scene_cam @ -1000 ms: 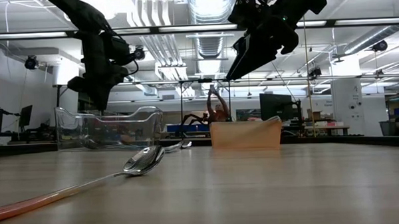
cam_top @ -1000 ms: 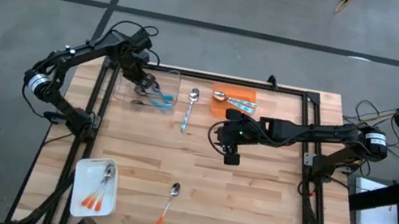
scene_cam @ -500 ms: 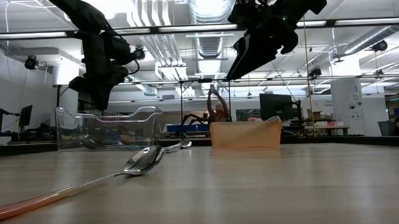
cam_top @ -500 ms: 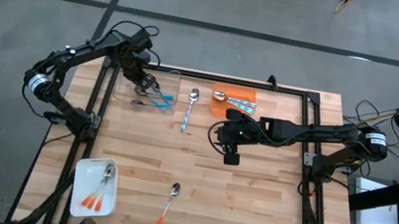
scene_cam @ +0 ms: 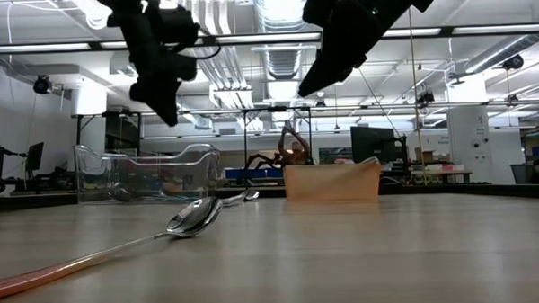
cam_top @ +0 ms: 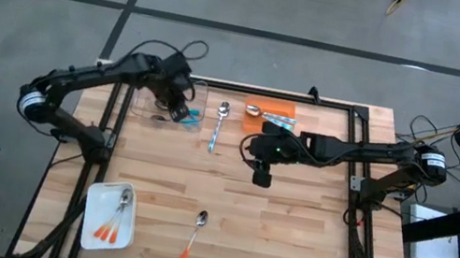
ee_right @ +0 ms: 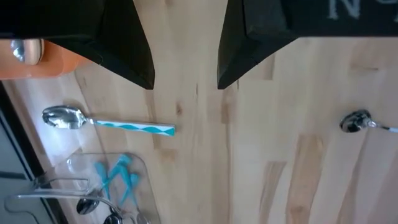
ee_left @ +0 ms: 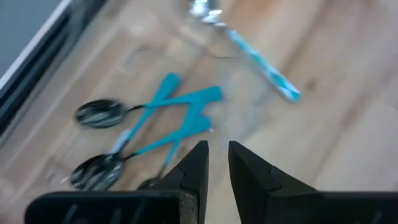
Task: Sort silverware by color (type)
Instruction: Put the light blue spoon into the orange bin
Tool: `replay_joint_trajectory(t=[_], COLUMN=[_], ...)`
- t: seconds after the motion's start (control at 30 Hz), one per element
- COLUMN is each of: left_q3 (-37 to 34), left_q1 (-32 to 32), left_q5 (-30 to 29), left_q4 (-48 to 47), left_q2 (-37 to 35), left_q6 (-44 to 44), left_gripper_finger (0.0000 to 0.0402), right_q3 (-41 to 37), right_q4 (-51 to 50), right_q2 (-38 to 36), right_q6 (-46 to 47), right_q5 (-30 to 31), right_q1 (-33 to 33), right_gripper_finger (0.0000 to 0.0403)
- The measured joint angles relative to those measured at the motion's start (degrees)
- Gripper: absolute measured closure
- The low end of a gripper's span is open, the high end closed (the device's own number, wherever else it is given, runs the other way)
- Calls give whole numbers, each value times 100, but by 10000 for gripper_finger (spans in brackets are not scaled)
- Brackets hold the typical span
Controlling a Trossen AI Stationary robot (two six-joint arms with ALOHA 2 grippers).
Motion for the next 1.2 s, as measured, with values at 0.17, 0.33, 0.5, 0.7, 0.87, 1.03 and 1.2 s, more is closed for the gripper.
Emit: replay_joint_trajectory(t=[0.17, 0.33, 0.5, 0.7, 0.87, 1.03, 1.2], left_q3=[0, -70, -155, -160, -182, -521, -1127], left_q1=[-909, -1860, -2685, -3220, -3262, -3262, -3262], left_q5=[-26, -203, -733, -808, -809, -700, -662], left_q4=[130, 557, 1093, 1692, 1859, 2023, 2627], left_q2=[-94, -97, -97, -105, -207, -623, -1490], left_q6=[37, 108, 169, 847, 1164, 1227, 1395], left_gripper_finger=[358, 358, 358, 358, 358, 358, 358], right_q3=[-2, -11, -10, 433, 1158, 2153, 3063], right_q4=[0, -1, 0, -1, -64, -865, -1503], right_q2=[2, 97, 294, 661, 1239, 1977, 2698], right_q6=[580, 1353, 2567, 3536, 3695, 3936, 4212], right_q5=[-2, -5, 25, 549, 553, 590, 603], right_q1=[11, 15, 13, 11, 13, -9, -69], right_gripper_finger=[236, 236, 236, 236, 236, 237, 237])
